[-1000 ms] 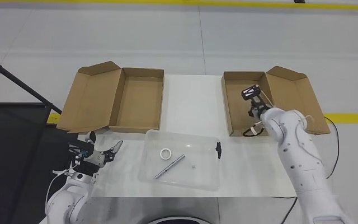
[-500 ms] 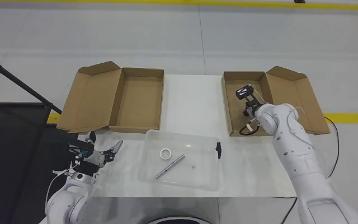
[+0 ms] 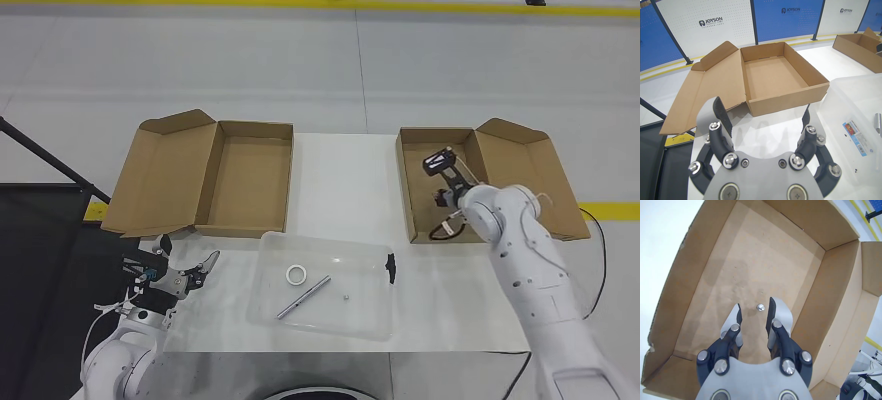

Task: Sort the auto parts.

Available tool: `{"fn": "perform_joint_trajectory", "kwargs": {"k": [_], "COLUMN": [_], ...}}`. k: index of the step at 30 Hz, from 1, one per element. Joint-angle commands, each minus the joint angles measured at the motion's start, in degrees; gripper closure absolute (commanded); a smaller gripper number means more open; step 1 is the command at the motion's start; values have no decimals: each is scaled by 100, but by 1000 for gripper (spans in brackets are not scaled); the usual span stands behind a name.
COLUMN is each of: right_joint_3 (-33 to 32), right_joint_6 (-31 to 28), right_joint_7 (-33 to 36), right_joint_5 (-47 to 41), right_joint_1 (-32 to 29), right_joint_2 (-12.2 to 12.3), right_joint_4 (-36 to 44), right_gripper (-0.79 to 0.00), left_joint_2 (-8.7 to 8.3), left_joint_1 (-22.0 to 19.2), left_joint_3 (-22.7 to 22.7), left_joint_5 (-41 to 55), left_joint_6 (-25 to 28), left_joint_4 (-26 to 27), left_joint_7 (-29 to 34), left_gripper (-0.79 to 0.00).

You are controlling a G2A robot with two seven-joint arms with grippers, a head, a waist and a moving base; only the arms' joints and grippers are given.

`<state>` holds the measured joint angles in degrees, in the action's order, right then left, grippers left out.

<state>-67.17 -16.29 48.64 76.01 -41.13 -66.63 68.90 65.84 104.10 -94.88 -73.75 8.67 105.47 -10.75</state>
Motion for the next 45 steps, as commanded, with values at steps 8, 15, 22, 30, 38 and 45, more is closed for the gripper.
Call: {"fn": "perform_joint_trajectory", "kwargs": {"k": [8, 15, 22, 30, 38, 45], "right_joint_3": [-791, -817, -75, 1054, 1941, 2379], "right_joint_6": [-1138, -2141, -2691, -2648, -2401, -2210], "right_joint_7": [140, 552, 1036, 1288, 1535, 1726], "right_joint_5": [-894, -1679, -2020, -1858, -1976, -2123], "right_joint_1": [-1035, -1903, -2176, -1974, -1495, -1119], "right_joint_2": [219, 333, 362, 502, 629, 689], "right_joint_4": [2402, 4264, 4793, 4525, 3961, 3548], "right_gripper": [-548, -585, -428, -351, -323, -299], "left_joint_2": [0, 0, 0, 0, 0, 0], "left_joint_1": [0, 0, 0, 0, 0, 0], "left_joint_3": [0, 0, 0, 0, 0, 0], "left_joint_5": [0, 0, 0, 0, 0, 0], "left_joint_6": [0, 0, 0, 0, 0, 0], "left_joint_4": [0, 0, 0, 0, 0, 0], "left_joint_7": [0, 0, 0, 0, 0, 0], "left_gripper": [-785, -785, -785, -785, -785, -785]}}
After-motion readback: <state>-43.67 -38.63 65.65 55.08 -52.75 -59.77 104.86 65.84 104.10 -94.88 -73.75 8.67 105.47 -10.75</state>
